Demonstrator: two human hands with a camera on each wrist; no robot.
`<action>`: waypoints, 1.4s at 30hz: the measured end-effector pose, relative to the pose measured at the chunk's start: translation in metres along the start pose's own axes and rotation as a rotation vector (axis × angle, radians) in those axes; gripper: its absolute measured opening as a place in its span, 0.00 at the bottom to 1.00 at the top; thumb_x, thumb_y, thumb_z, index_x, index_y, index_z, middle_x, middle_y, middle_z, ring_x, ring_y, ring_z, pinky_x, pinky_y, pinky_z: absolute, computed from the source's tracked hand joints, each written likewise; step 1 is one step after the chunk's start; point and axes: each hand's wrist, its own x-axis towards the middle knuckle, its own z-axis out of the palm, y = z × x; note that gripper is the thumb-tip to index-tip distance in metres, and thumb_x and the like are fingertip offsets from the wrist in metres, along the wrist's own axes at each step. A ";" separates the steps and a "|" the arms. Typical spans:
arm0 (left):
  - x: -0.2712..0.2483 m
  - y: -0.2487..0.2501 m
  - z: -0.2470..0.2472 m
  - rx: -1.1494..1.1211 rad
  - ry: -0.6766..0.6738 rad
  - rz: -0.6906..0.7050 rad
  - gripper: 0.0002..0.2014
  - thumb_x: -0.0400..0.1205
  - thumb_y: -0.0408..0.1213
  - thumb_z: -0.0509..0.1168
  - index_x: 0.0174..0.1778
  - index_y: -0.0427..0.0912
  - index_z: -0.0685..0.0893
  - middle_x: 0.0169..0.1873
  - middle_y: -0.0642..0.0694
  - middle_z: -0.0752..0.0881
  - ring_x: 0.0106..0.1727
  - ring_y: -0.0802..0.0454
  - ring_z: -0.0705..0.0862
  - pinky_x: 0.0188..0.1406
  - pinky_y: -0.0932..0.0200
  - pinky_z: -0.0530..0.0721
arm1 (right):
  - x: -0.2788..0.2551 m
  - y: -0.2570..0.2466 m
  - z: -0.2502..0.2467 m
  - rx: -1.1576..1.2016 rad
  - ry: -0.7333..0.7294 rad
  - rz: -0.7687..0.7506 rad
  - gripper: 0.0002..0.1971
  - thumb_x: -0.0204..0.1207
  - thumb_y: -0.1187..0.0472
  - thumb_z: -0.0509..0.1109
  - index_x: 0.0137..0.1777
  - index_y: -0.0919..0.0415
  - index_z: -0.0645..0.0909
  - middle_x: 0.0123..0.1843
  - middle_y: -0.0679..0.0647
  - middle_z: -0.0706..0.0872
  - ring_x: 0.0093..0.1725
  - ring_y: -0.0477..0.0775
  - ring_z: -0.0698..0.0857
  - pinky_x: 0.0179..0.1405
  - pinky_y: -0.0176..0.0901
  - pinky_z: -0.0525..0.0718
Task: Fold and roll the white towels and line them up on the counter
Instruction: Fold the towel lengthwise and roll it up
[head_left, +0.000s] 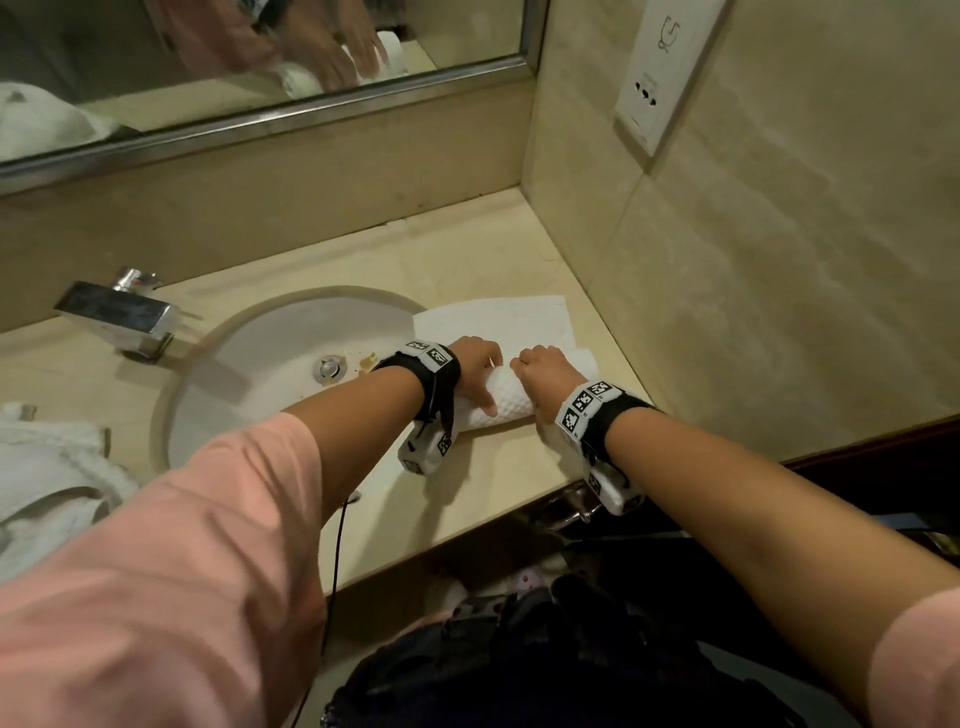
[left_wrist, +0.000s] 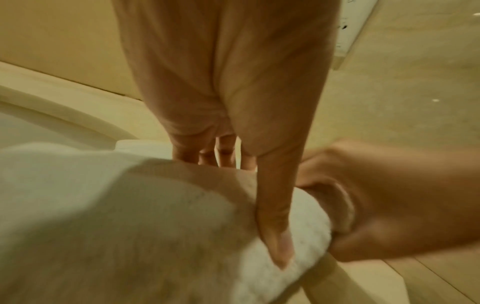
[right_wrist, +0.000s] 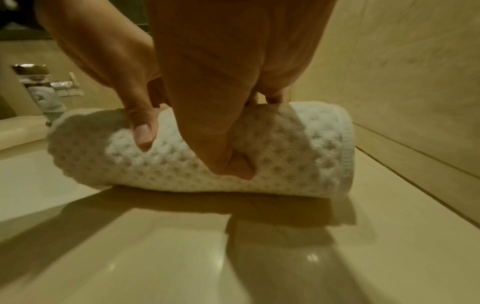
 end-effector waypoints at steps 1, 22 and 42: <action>0.000 0.001 0.003 0.036 0.028 0.003 0.37 0.64 0.52 0.80 0.67 0.44 0.77 0.60 0.46 0.81 0.61 0.46 0.80 0.62 0.52 0.79 | 0.002 0.000 -0.006 -0.009 -0.033 0.012 0.29 0.65 0.61 0.78 0.66 0.63 0.73 0.62 0.58 0.77 0.63 0.59 0.77 0.61 0.49 0.74; -0.011 0.023 0.023 0.117 0.228 -0.071 0.13 0.79 0.29 0.62 0.59 0.33 0.76 0.58 0.35 0.79 0.59 0.36 0.79 0.57 0.49 0.75 | 0.053 0.018 -0.038 0.102 -0.293 0.059 0.08 0.56 0.60 0.67 0.36 0.56 0.82 0.33 0.54 0.86 0.32 0.58 0.87 0.39 0.52 0.90; 0.008 0.009 -0.033 -0.001 -0.036 -0.141 0.21 0.58 0.51 0.79 0.43 0.47 0.85 0.39 0.50 0.88 0.43 0.50 0.86 0.48 0.56 0.87 | 0.027 0.013 0.011 0.166 0.371 -0.144 0.22 0.46 0.80 0.74 0.43 0.68 0.78 0.37 0.62 0.80 0.35 0.62 0.79 0.30 0.46 0.69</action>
